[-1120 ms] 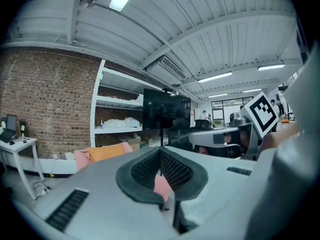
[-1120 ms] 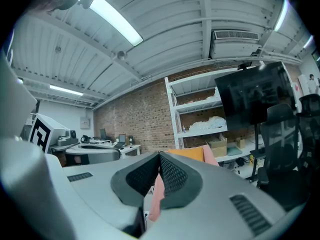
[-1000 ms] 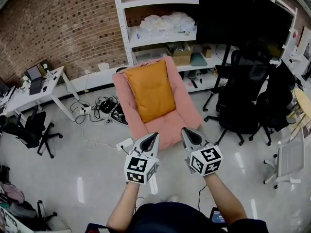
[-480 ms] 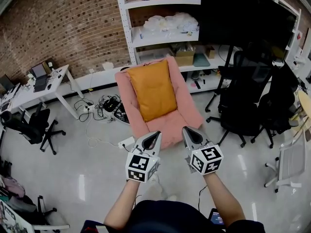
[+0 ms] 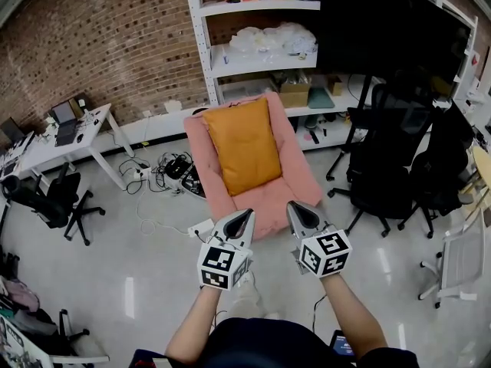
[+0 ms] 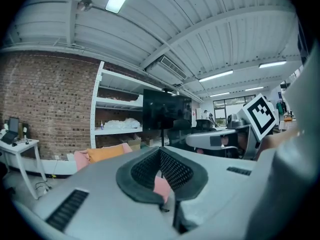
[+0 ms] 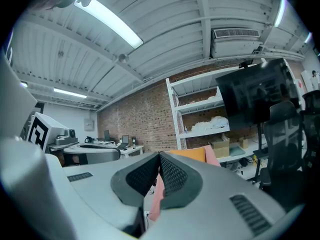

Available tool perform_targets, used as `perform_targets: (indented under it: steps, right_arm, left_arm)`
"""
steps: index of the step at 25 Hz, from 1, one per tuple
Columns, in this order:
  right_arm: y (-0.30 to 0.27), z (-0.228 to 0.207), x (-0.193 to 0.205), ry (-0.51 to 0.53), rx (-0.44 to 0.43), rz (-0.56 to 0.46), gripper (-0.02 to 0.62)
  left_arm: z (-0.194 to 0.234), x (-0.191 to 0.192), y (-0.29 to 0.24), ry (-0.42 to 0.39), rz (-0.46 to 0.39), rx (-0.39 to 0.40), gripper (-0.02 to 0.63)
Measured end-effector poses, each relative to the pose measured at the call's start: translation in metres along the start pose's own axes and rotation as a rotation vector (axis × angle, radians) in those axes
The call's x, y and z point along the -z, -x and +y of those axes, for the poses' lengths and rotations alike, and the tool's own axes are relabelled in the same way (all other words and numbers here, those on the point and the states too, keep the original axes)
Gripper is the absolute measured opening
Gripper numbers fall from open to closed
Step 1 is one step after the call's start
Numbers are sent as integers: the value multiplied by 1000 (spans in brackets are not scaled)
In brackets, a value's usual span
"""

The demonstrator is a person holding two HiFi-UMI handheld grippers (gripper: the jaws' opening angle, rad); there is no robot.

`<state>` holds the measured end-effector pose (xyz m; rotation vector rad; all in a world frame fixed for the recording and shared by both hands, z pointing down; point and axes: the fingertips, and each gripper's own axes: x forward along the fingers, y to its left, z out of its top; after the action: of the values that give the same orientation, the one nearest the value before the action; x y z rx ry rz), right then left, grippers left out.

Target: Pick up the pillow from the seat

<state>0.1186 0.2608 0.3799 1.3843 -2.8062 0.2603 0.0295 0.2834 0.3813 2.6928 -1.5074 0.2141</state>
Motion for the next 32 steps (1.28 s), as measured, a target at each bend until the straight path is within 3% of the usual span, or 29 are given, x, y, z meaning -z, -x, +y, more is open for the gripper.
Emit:
perform_targets:
  steps: [19,32]
  right_arm:
    - [-52,-35,-3,2,-1,22,17]
    - [-110,-58,0,-15,16,60,17]
  left_arm:
    - [33,0,-56,16,-5,-11,5]
    - [90,6,-98,78,18,-19,5]
